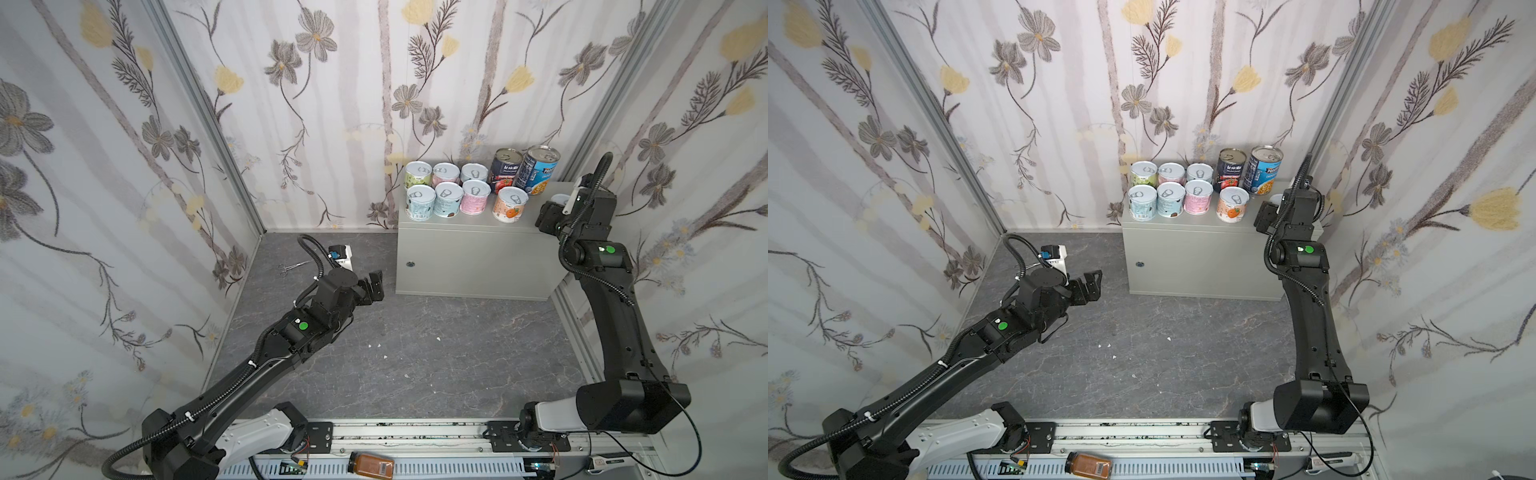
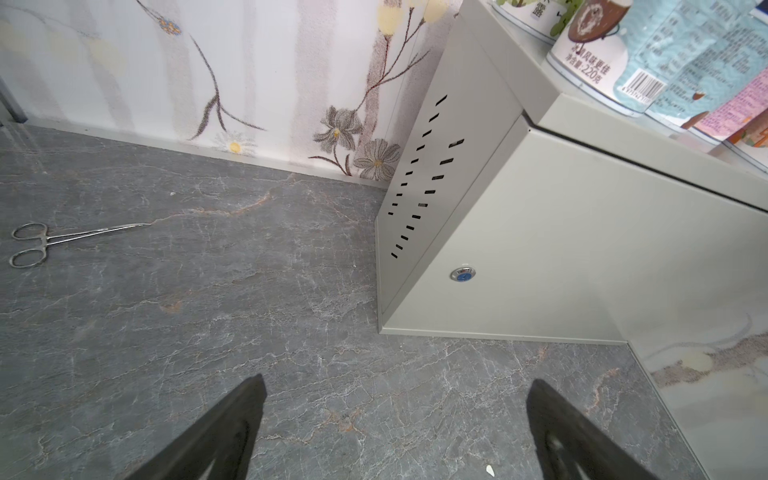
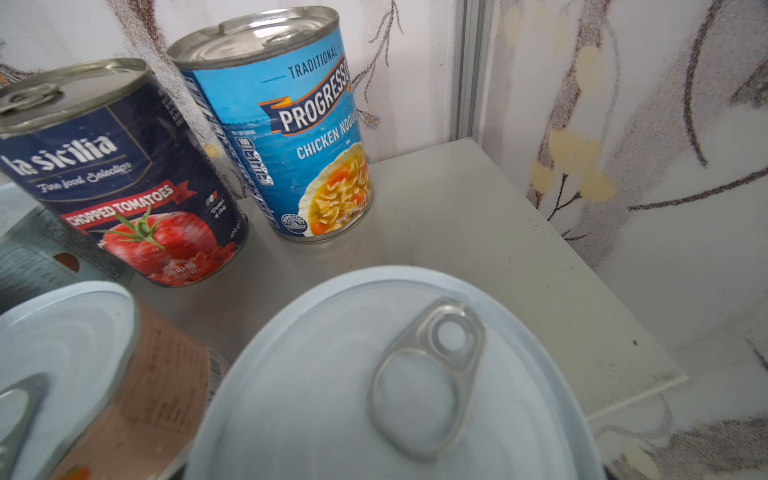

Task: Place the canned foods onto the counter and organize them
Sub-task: 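Lift the yellow can with the right gripper up to the cabinet top, then lower the yellow can beside the orange can and open the right gripper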

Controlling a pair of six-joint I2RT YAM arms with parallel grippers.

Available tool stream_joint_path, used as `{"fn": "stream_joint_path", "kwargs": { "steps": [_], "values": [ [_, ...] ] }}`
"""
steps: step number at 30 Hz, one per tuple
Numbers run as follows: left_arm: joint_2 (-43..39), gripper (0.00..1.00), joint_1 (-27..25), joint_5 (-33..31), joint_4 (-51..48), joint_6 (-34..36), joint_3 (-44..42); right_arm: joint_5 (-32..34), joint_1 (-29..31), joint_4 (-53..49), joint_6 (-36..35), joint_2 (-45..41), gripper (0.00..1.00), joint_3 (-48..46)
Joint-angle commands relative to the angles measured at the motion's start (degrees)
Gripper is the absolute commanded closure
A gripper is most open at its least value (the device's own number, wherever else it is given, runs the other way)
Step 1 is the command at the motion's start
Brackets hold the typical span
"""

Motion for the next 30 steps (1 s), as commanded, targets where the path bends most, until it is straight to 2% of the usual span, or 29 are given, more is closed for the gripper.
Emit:
{"fn": "stream_joint_path", "kwargs": {
  "steps": [1,17,20,26,30],
  "values": [
    [-0.3,0.00,0.0,-2.0,1.9,0.0,-0.3,1.1,-0.3,6.5,-0.4,2.7,0.39,1.7],
    [-1.0,0.00,0.1,-3.2,1.9,-0.1,-1.5,-1.4,-0.3,8.0,0.1,9.9,0.38,5.8],
    [-1.0,0.00,0.1,-3.2,1.9,-0.1,-1.4,-1.5,0.0,8.2,0.1,10.0,0.34,5.8],
    [-1.6,0.00,0.1,-3.7,1.9,0.0,-1.5,-1.2,0.7,8.7,0.0,10.1,0.20,5.8],
    [-2.4,0.00,0.1,-4.0,1.8,-0.1,-1.6,-1.4,0.7,9.1,0.0,10.5,0.16,5.9]
  ]
}}
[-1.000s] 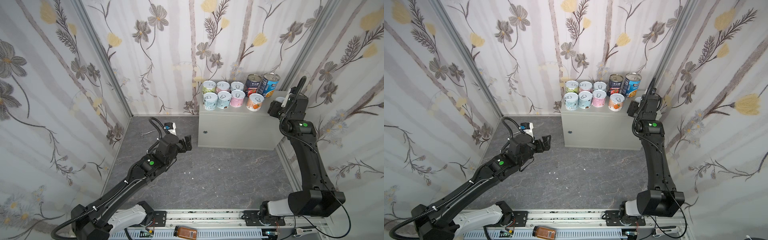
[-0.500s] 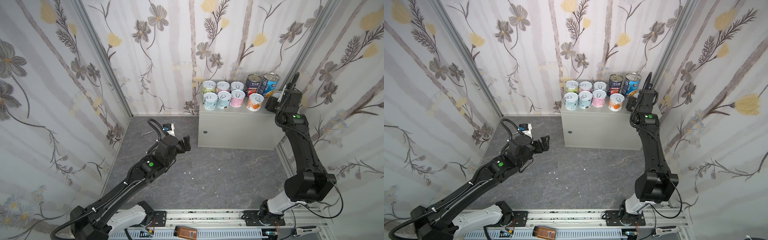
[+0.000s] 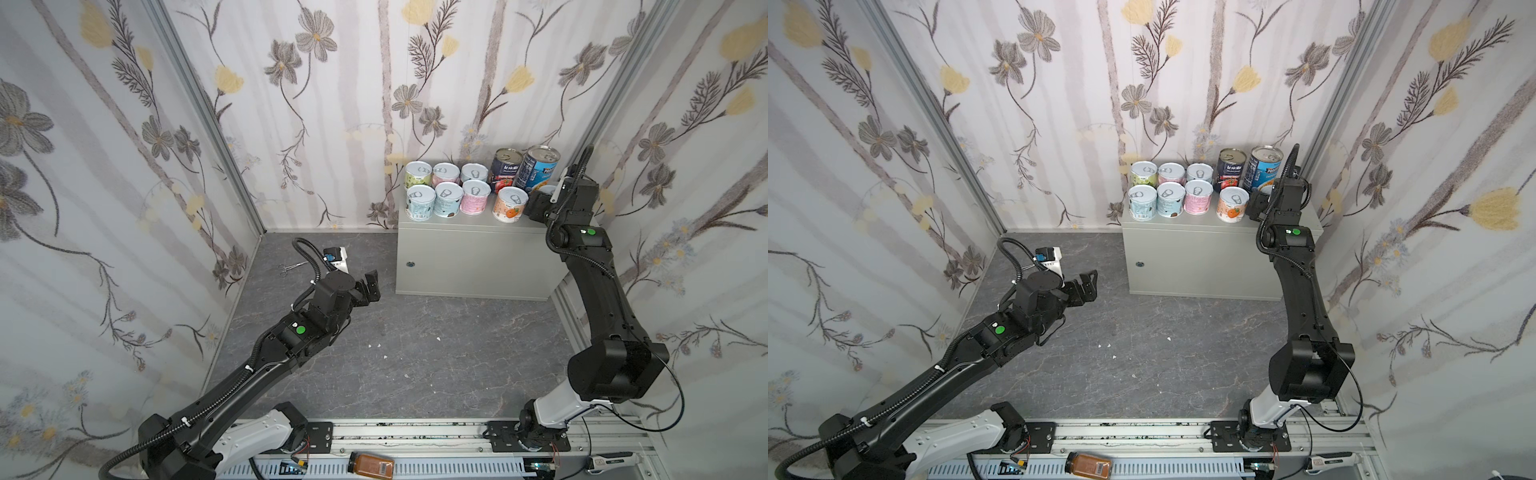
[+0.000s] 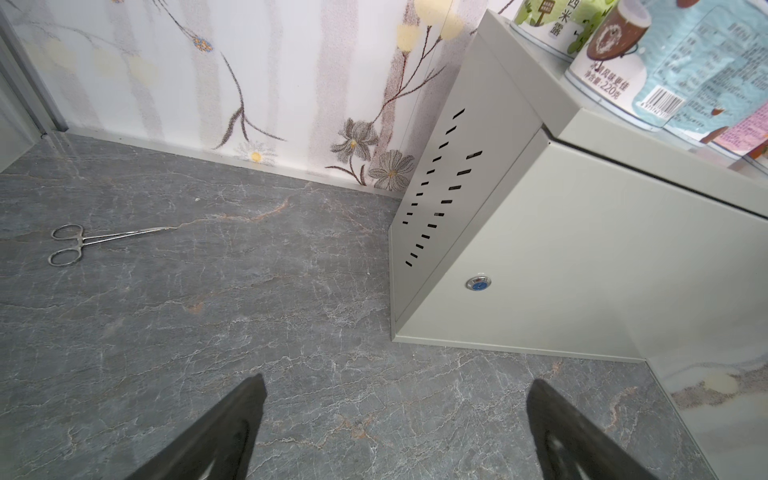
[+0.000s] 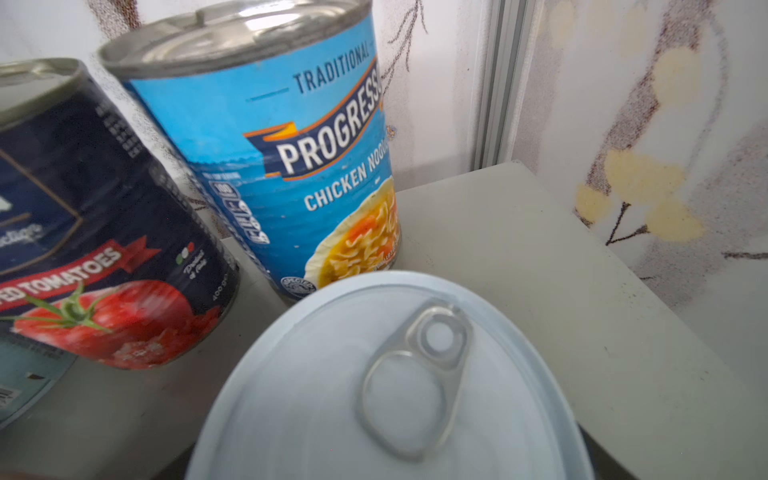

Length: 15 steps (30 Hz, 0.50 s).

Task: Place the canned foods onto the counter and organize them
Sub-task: 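Lower the yellow can beside the orange can and open the right gripper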

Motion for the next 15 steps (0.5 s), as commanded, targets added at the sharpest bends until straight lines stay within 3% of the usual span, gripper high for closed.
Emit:
{"fn": "stream_joint_path", "kwargs": {
  "steps": [1,15],
  "values": [
    [-0.7,0.00,0.0,-1.4,1.3,0.1,-0.2,-0.6,0.0,3.6,0.0,0.7,0.16,0.5],
    [-0.8,0.00,0.1,-3.1,1.3,0.6,1.9,-0.2,-1.4,3.0,-0.6,-3.0,0.07,2.7]
  ]
}}
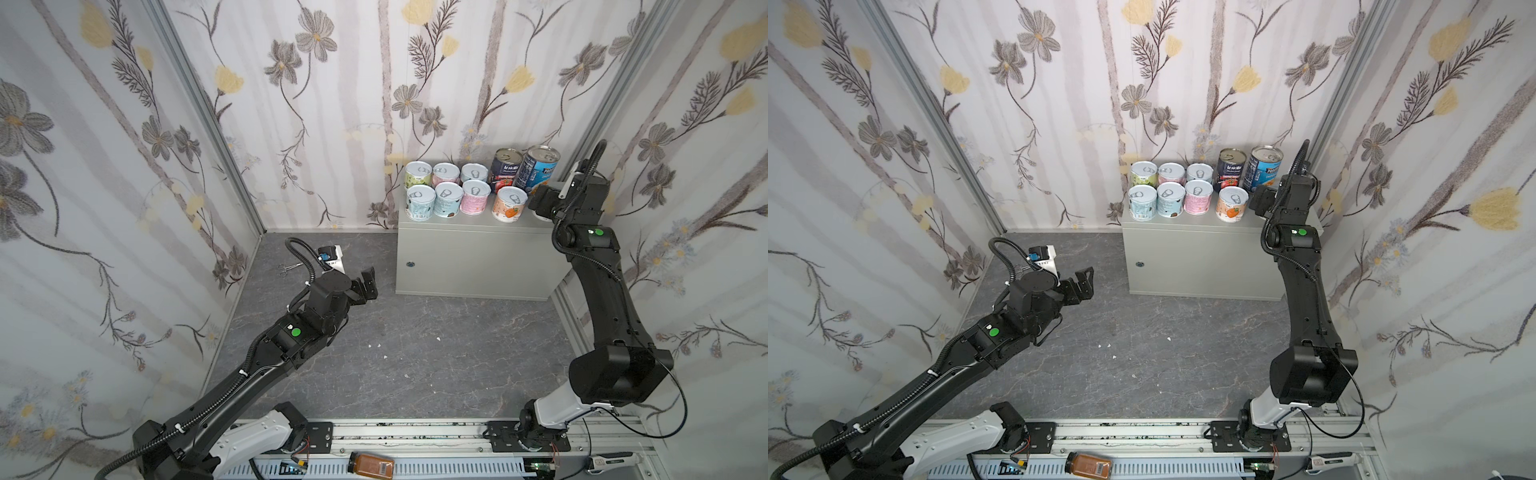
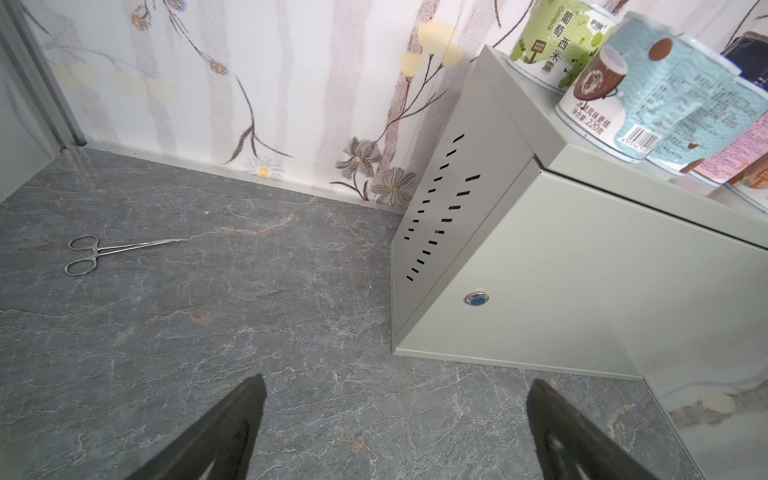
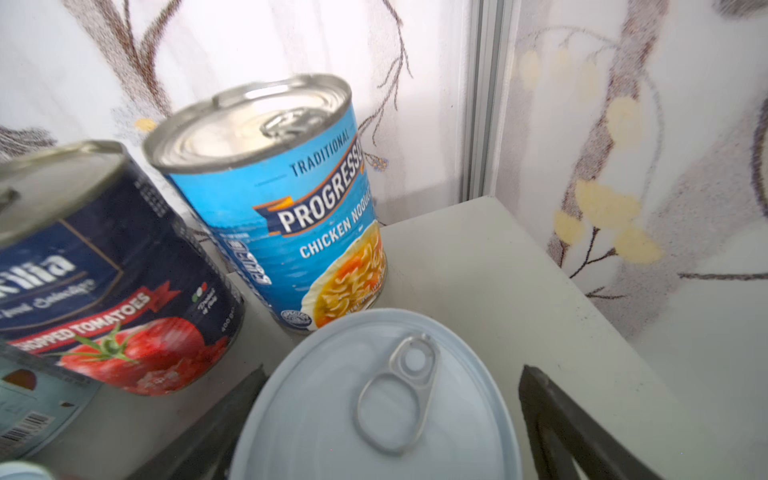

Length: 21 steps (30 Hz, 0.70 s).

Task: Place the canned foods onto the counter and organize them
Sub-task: 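Lower the yellow can beside the orange can and open the right gripper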

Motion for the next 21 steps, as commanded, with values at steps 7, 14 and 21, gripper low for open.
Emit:
{"fn": "stream_joint_path", "kwargs": {
  "steps": [7,14,21],
  "values": [
    [-0.2,0.00,0.2,-1.2,1.0,1.1,1.8,-2.3,-0.5,-0.2,-1.6,-3.6,0.03,4.3],
    [-0.7,0.00,0.1,-0.6,0.8,0.7,1.0,-15.5,-7.4,0.8,6.0,-7.0,0.00,0.4],
    [0.4,0.00,0.2,0.1,0.8,0.6,1.0,-27.5,-14.0,8.0,13.3,-9.7,0.00,-6.7]
  ]
}}
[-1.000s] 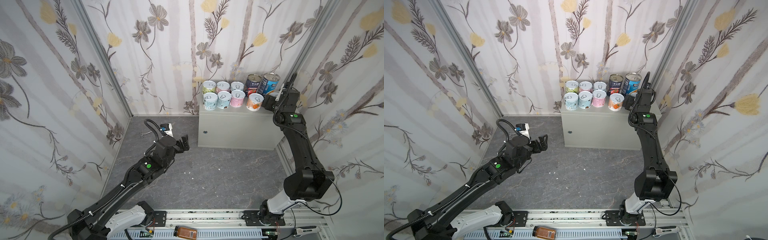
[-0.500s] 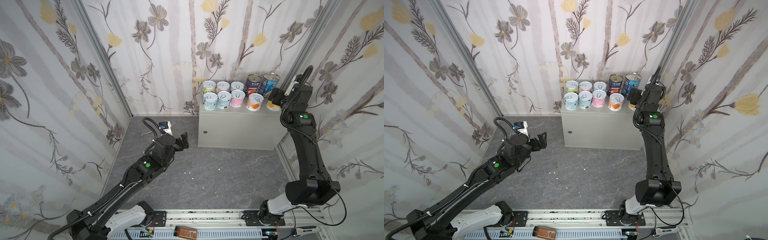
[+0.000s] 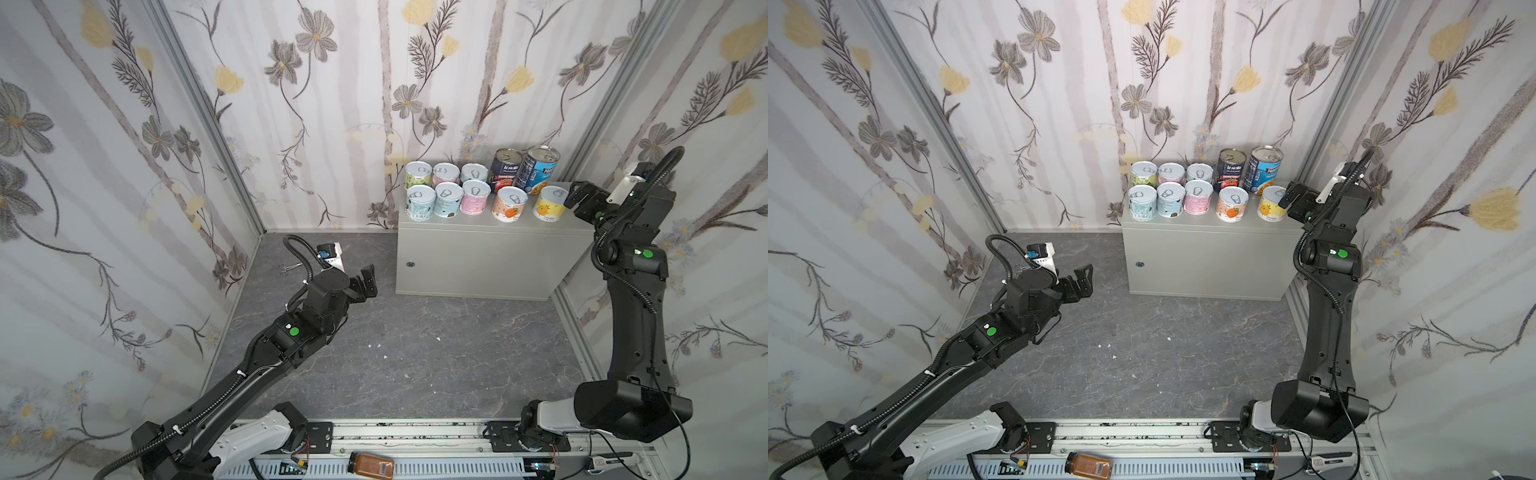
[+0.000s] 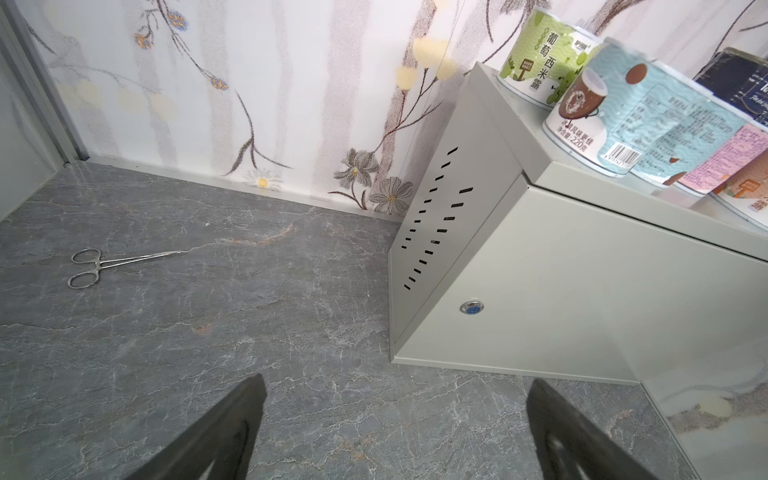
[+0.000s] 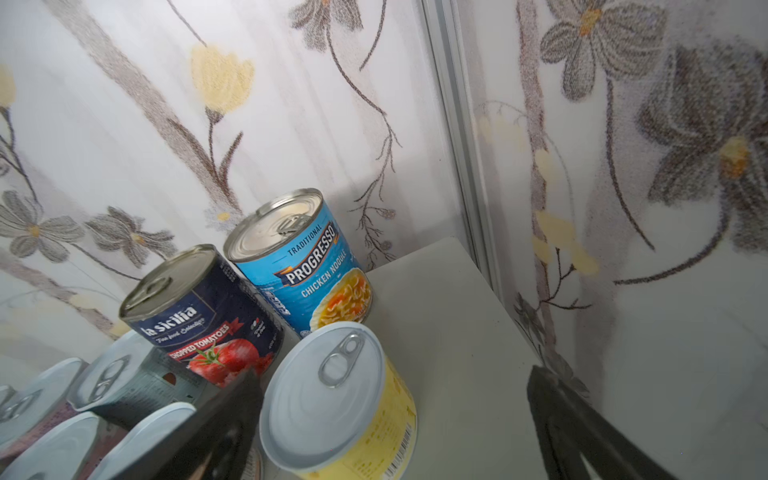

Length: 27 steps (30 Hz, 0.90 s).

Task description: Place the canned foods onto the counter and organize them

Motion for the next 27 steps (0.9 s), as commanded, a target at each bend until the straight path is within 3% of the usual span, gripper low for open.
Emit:
{"fn": "stream_joint_path", "kwargs": {
  "steps": [1,14,27],
  "values": [
    [0.5,0.00,0.1,0.0,1.0,-0.5,0.2,-8.9,-1.0,6.2,4.6,0.2,0.00,-1.7],
    [0.4,0.00,0.2,-0.5,1.0,0.1,0.2,-21.3,-1.7,13.4,10.1,7.1,0.02,-1.7],
    [0.6,0.00,0.2,-0.4,1.0,-0.3,-0.2,-23.4,0.1,16.0,10.7,8.3,0.04,-3.2]
  ]
}}
